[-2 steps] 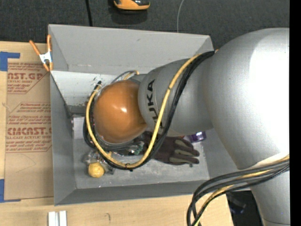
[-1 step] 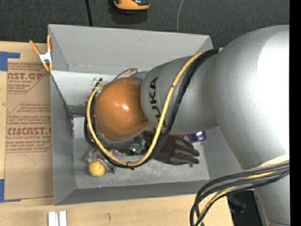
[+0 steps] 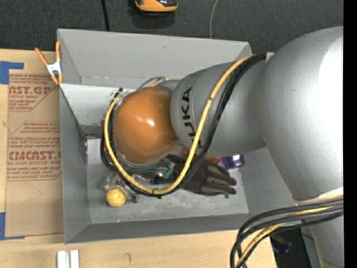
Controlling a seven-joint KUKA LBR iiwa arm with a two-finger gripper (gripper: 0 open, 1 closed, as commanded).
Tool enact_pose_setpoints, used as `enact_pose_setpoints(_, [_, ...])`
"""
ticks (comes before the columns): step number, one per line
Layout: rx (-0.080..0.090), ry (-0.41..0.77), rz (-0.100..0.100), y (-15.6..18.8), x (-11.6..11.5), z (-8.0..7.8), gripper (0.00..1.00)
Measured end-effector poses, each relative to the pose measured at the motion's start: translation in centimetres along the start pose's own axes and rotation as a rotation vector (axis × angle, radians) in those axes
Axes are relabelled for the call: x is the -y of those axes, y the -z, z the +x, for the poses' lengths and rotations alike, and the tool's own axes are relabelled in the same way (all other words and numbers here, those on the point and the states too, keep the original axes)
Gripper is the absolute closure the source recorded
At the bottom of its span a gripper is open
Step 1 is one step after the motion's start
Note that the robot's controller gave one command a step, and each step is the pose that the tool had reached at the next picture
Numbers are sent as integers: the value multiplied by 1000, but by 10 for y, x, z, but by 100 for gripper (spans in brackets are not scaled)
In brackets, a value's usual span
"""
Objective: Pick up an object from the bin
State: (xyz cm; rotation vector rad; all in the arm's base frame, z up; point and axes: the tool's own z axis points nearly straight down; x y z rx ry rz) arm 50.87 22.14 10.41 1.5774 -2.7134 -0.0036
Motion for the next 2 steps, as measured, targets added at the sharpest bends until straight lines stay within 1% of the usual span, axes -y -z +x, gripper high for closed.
enact_pose_setpoints(1, [-1, 0, -1, 19, -1, 0, 100])
enact_pose_setpoints(2, [2, 0, 1, 40, 0, 0, 100])
